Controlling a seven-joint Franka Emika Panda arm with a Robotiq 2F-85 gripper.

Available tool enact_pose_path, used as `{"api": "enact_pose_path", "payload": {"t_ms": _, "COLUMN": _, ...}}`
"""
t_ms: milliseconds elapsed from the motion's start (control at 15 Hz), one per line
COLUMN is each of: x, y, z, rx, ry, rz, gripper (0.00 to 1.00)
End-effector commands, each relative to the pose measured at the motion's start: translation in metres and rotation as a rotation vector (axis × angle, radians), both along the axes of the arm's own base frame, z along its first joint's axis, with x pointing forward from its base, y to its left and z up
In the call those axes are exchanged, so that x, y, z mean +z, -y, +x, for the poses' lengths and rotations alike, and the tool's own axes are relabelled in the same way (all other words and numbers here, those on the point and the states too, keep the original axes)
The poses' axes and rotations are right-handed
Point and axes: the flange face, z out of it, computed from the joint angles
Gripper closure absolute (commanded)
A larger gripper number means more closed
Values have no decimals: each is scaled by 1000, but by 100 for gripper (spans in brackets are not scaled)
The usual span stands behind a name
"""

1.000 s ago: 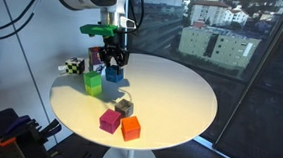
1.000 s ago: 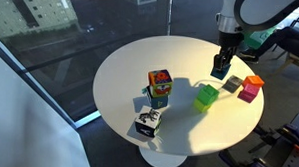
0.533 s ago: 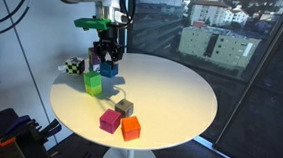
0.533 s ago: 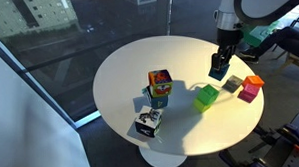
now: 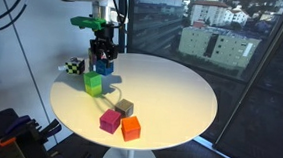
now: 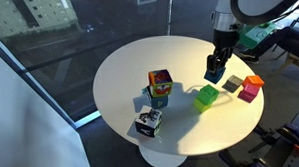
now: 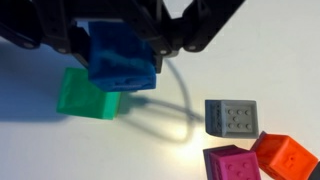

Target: Pick up the blue block and stack it on top of the green block

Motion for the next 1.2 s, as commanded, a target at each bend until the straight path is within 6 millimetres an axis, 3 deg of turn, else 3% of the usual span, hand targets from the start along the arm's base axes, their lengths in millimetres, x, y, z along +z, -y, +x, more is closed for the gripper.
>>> {"api": "enact_pose_path", "payload": {"t_ms": 0, "x": -1, "y": 0, "z": 0, "rx": 0, "ry": -3, "rz": 0, "gripper": 43}}
{"api": "enact_pose_path", "payload": {"t_ms": 467, "x": -2, "y": 0, "z": 0, "rx": 0, "ry": -5, "rz": 0, "gripper": 43}}
{"api": "enact_pose_path", "payload": {"t_ms": 533, "x": -2, "y": 0, "z": 0, "rx": 0, "ry": -5, "rz": 0, "gripper": 68}}
{"api": "enact_pose_path", "payload": {"t_ms": 1133, "x": -2, "y": -28, "z": -2, "rx": 47, "ry": -11, "rz": -1, "gripper": 68}}
